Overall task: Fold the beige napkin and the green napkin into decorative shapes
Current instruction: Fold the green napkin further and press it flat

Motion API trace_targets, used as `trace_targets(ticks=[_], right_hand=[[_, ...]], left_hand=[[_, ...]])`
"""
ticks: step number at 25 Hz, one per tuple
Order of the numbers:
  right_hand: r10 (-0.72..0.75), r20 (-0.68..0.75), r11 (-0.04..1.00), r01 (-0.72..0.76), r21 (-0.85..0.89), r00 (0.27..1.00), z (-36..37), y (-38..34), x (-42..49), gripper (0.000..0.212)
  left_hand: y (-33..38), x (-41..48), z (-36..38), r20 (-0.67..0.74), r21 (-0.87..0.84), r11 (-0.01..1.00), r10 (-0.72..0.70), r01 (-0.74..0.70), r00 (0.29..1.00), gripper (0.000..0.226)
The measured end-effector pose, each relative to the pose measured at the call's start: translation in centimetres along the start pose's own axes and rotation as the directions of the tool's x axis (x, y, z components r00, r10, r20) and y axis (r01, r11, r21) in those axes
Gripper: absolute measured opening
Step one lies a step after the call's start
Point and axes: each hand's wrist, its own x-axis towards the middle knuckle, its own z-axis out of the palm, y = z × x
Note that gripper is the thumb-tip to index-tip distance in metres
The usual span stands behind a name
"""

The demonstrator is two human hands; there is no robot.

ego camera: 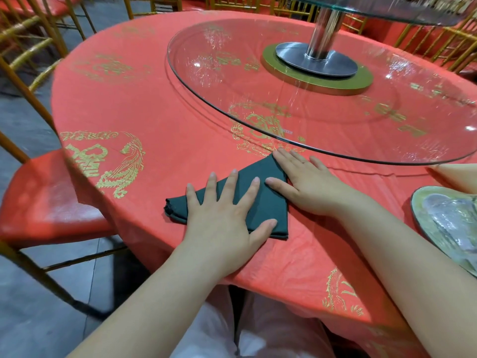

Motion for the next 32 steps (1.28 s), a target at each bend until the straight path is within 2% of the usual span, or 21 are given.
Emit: trace_targets(ticks=[3, 4, 6, 8, 9, 13, 19, 28, 32], right_hand=[[0.014, -0.079, 0.999, -0.017, -0.048, 0.997, 0.0, -0.3, -0.2, 0.062], [-0.025, -0.136, 0.997, 0.014, -0.078, 0.99, -0.1, -0.6, -0.7, 0.058], [-0.191, -0.195, 0.981, 0.185, -0.051, 0.962, -0.5, -1.7, -2.0, 0.057], [-0.306, -0.115, 0.946, 0.316, 0.077, 0.945, -0.4, -2.9, -3.2, 0.057], [-0.311, -0.058, 0.941, 0.316, 0.117, 0.949, -0.2, -3.1, -3.5, 0.056], [-0.194, 0.036, 0.978, 0.19, 0.082, 0.98, 0.7, -1.5, -2.9, 0.067], [-0.114, 0.033, 0.993, 0.113, 0.025, 0.993, 0.0, -0.1, -1.5, 0.092], [-0.085, 0.001, 0.996, 0.085, 0.027, 0.996, 0.6, 0.2, -1.3, 0.093], [0.009, -0.06, 1.0, -0.007, 0.029, 0.998, 0.3, 0.1, -1.1, 0.079]], left_hand=[[0.0, 0.0, 0.0, 0.009, 0.008, 1.0, 0.001, -0.001, 1.0, 0.076], [0.1, -0.1, 0.0, 0.012, 0.008, 1.0, 0.003, -0.003, 1.0, 0.077], [0.1, 0.0, -0.1, 0.019, 0.007, 1.0, 0.005, -0.005, 1.0, 0.081], [0.1, 0.0, -0.1, 0.026, 0.0, 1.0, -0.009, 0.009, 1.0, 0.088], [0.1, 0.1, -0.1, 0.028, -0.004, 1.0, -0.021, 0.021, 0.999, 0.091], [0.1, 0.0, -0.2, 0.045, -0.004, 0.999, -0.042, 0.042, 0.998, 0.097], [0.0, 0.1, -0.3, 0.087, 0.017, 0.998, -0.056, 0.054, 0.995, 0.081], [-0.1, -0.3, -0.4, 0.116, 0.057, 0.994, -0.098, 0.092, 0.988, 0.083], [-0.8, -0.6, -1.0, 0.178, 0.025, 0.998, -0.062, 0.059, 0.982, 0.088]])
